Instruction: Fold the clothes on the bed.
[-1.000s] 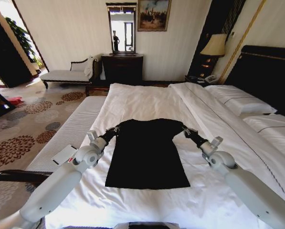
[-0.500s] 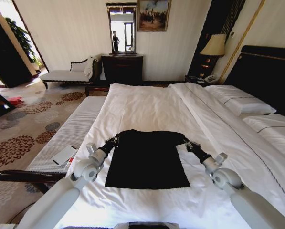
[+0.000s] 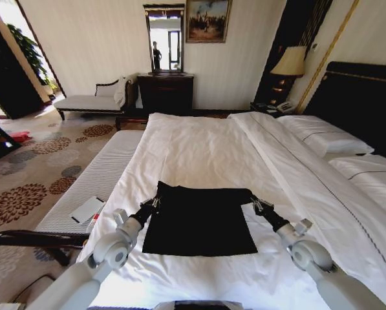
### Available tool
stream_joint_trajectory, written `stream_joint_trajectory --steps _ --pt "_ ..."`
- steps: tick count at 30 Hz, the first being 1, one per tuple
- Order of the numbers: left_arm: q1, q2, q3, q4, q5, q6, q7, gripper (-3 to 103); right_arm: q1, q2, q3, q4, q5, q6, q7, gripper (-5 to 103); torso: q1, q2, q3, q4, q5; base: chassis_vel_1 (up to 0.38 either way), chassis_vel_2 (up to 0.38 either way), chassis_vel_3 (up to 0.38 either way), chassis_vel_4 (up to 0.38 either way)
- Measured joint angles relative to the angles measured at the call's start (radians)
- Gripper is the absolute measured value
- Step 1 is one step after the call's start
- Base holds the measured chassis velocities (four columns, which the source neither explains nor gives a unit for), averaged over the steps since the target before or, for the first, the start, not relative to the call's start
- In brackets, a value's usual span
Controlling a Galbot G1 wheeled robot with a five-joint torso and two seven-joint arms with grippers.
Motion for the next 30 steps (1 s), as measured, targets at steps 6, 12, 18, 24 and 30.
stream_joint_trajectory --steps 6,12,18,24,30 --pt "0.087 -0.005 -0.035 -0.01 0.04 -0.016 0.023 1 -0.069 0.027 0.039 0.011 -0.031 0.02 -0.02 0 0.0 0.0 0.0 -0.0001 0.0 0.0 0.0 0.0 0.0" --pt "0.11 -0.011 -0.044 -0.004 0.051 -0.025 0.028 1 -0.111 0.048 0.07 0.001 -0.042 0.04 -0.039 0 0.0 0.0 0.0 -0.0001 -0.0001 0.0 0.0 0.0 0.0" --pt "0.141 -0.024 -0.04 -0.014 0.074 -0.032 0.027 1 -0.141 0.084 0.072 -0.01 -0.073 0.047 -0.056 0 0.0 0.0 0.0 -0.0002 0.0001 0.0 0.0 0.0 0.0" --pt "0.189 -0.018 -0.037 -0.026 0.11 -0.042 0.034 1 -0.162 0.098 0.071 -0.007 -0.102 0.054 -0.059 0 0.0 0.0 0.0 0.0 0.0 0.0 0.0 0.0 0.0" --pt "0.213 -0.013 -0.051 -0.034 0.116 -0.047 0.036 1 -0.181 0.113 0.064 0.001 -0.126 0.059 -0.06 0 0.0 0.0 0.0 -0.0002 0.0 0.0 0.0 0.0 0.0"
